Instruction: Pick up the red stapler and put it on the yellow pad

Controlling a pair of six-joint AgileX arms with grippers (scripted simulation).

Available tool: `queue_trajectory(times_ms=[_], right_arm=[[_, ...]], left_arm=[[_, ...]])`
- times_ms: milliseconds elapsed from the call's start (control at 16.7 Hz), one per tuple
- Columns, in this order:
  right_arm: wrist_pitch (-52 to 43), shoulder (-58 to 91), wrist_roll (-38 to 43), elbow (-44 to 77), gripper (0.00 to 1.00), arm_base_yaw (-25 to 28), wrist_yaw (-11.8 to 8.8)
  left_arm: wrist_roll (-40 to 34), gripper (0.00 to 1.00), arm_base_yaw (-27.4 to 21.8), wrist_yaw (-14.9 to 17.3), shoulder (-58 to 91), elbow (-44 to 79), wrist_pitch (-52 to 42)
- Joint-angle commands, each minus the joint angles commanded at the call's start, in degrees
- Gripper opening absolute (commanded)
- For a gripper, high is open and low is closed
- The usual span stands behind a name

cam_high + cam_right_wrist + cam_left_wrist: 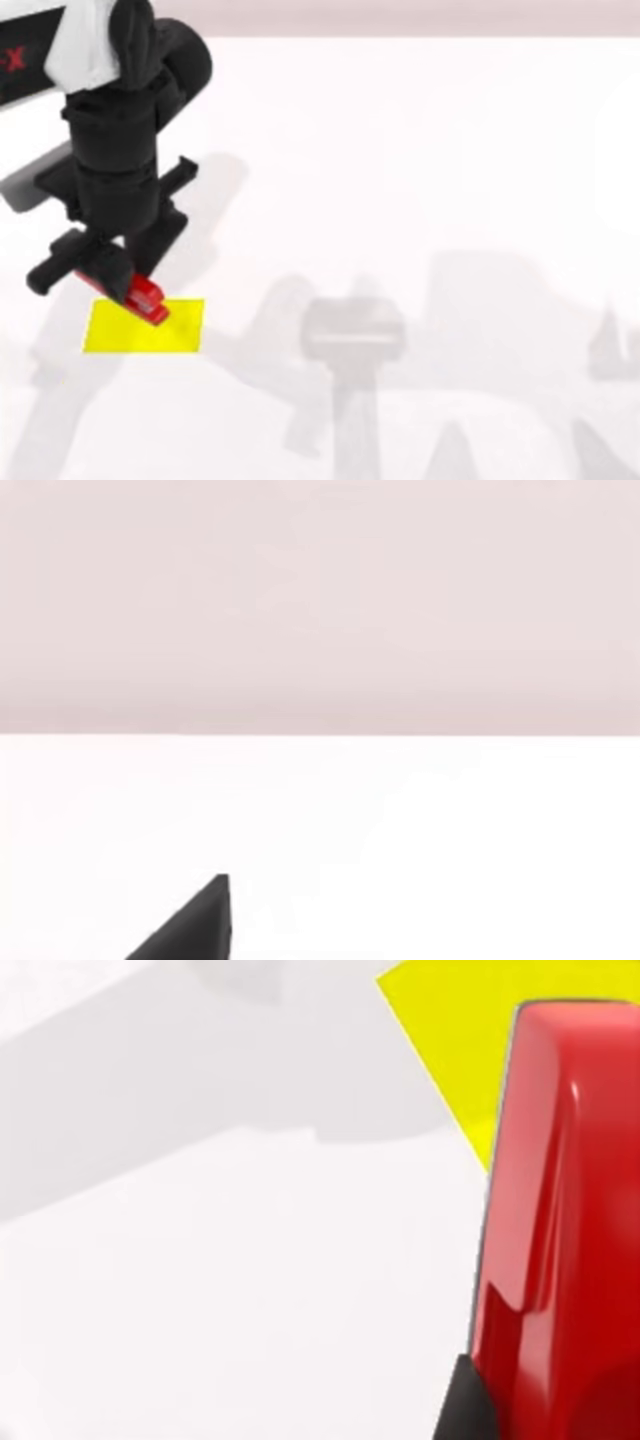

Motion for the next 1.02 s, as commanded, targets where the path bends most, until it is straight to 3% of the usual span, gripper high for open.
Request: queue_trajectory(times_ms=[180,420,1020], right_arm=[[0.0,0.0,0.0,0.0,1.0,0.0,0.0],[0.0,0.0,0.0,0.0,1.0,0.0,0.0],[0.0,0.0,0.0,0.0,1.0,0.0,0.0]], left_arm=[[-15.1,0.0,2.1,1.8,-1.4,-0.5,2.9],[-27.0,0.0,4.0,3.8,-3.1,-1.0,6.4],[-29.2,0.0,4.2,4.3,-2.7,-2.7,9.4]])
